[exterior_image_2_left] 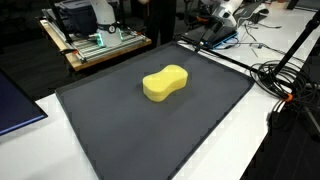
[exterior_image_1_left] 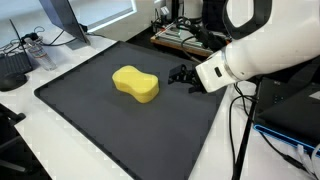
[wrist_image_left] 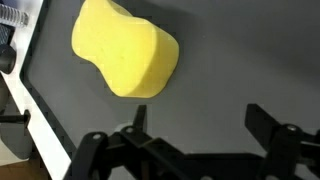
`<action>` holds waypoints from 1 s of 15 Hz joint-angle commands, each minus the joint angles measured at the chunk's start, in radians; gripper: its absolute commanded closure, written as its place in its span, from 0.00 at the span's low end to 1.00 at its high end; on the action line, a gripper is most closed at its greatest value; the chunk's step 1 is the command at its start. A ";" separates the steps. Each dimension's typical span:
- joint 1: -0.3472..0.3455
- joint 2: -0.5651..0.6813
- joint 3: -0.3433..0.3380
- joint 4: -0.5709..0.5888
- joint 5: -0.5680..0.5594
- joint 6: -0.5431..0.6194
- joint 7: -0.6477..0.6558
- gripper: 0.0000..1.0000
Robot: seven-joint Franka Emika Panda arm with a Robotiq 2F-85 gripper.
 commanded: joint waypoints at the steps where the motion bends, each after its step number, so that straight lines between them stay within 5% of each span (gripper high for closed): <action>1: 0.038 0.109 -0.029 0.145 -0.009 -0.083 -0.053 0.00; 11: 0.068 0.250 -0.057 0.317 0.005 -0.173 -0.134 0.00; 15: 0.020 0.212 -0.027 0.262 0.035 -0.125 -0.157 0.00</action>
